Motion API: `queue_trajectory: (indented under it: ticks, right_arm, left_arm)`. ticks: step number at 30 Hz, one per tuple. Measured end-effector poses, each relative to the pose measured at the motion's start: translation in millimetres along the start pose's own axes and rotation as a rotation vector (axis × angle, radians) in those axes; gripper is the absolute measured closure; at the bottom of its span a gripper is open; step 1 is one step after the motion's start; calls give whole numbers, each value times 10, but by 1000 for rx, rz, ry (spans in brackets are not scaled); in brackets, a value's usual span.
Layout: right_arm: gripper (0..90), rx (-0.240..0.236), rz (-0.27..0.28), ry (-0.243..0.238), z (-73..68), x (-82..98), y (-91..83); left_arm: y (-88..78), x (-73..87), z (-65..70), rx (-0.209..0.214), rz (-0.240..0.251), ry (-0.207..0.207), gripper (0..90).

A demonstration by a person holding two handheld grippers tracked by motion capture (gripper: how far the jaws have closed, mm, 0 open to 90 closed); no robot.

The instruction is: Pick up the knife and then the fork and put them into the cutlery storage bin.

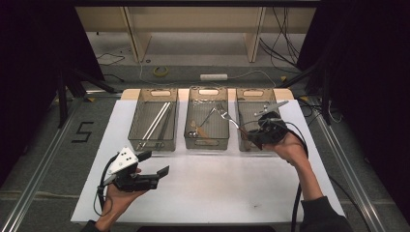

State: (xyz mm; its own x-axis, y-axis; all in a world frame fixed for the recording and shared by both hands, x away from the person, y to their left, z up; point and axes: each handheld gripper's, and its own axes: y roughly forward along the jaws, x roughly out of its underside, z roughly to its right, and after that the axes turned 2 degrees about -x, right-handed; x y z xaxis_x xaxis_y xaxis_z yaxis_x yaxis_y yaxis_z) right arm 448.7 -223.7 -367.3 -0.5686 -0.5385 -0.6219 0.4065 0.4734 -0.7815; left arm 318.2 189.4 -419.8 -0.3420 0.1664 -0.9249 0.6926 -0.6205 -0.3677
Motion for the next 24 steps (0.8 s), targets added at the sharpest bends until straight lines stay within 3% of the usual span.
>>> queue_trajectory:
  ticks: [5, 24]
  right_arm:
    - [770, 27, 0, 41, 160, -83, -3]
    - [770, 90, -18, 129, 462, -255, 101]
  left_arm:
    - [-3, 0, -7, -1, 6, -2, 156]
    - [-2, 0, -7, -2, 5, -3, 156]
